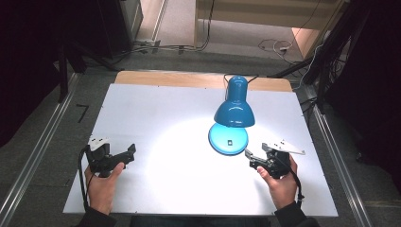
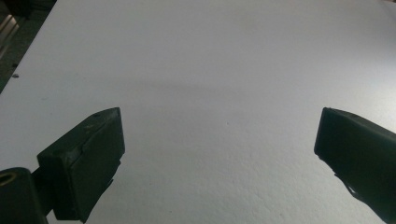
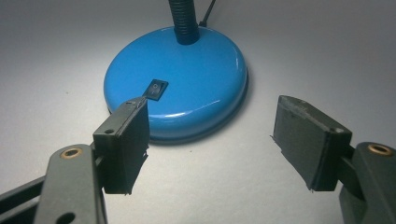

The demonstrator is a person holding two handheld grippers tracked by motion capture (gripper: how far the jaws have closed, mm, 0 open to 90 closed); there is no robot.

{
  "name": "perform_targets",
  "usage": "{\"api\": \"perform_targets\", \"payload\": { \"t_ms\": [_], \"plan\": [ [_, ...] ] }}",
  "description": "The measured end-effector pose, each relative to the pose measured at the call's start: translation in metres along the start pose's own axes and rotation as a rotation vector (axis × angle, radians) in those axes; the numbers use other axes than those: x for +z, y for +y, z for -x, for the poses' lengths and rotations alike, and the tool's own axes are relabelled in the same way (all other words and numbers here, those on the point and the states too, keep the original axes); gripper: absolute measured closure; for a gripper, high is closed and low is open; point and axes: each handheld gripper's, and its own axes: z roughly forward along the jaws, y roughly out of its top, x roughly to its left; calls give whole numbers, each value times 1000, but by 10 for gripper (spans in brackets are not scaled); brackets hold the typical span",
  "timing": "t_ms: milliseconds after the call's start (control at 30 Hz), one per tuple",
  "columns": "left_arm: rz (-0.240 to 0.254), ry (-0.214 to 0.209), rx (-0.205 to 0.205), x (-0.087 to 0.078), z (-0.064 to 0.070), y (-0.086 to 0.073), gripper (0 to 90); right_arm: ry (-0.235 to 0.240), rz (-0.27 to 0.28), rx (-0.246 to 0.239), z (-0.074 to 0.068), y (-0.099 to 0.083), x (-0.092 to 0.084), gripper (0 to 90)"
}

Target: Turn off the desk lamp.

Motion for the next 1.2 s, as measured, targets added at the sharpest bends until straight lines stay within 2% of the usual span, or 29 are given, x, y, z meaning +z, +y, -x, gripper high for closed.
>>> {"api": "perform_targets", "payload": {
  "t_ms": [1200],
  "plan": [
    [0,-1,-1,-1,-1,0,23,50,4,-21,-22,11,21,345]
  ]
}}
